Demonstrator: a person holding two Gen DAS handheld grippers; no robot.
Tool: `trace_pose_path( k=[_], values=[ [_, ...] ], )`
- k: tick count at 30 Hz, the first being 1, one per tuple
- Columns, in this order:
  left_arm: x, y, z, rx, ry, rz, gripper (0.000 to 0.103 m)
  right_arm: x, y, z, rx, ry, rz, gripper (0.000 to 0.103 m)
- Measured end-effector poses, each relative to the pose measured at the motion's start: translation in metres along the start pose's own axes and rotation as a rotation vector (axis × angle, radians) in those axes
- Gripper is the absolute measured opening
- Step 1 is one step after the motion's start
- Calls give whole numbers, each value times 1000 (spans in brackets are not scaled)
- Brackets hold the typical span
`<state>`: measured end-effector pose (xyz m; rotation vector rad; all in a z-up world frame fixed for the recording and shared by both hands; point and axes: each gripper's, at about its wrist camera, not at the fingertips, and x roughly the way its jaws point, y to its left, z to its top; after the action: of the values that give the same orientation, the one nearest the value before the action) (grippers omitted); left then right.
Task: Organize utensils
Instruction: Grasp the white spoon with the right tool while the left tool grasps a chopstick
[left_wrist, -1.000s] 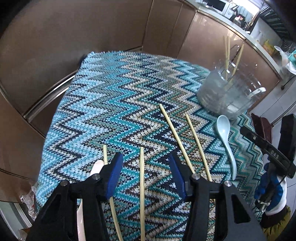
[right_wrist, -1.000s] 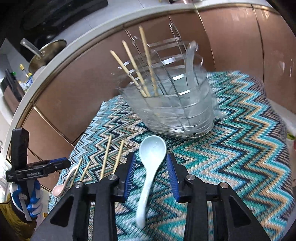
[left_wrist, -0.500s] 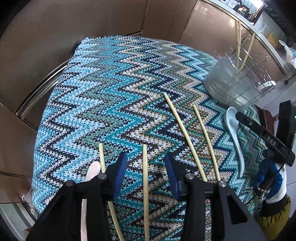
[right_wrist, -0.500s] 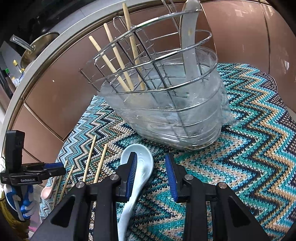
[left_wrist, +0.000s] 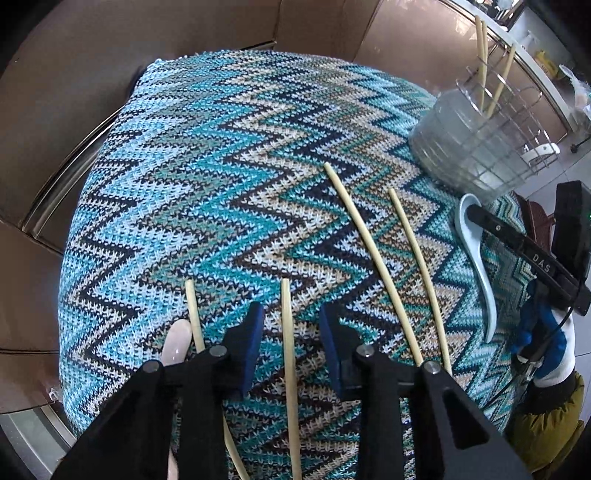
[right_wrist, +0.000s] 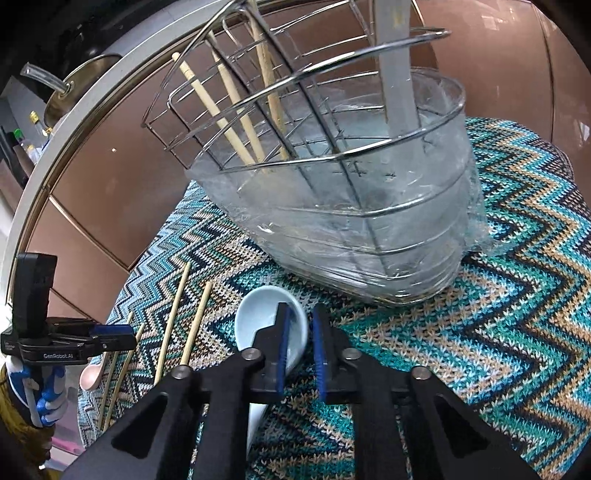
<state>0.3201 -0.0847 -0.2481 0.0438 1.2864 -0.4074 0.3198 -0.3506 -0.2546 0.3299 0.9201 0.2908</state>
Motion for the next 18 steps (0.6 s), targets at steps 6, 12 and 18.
trace_pose_path(
  k=[6, 12, 18],
  values=[
    [10, -4, 7, 22, 35, 22, 24, 6, 3, 2, -30, 34, 9, 9],
    [16, -16, 12, 72, 41, 55, 20, -1, -2, -2, -36, 41, 22, 7],
    [20, -26, 15, 79, 37, 65, 11, -13, 1, -9, -47, 36, 7, 7]
  ],
)
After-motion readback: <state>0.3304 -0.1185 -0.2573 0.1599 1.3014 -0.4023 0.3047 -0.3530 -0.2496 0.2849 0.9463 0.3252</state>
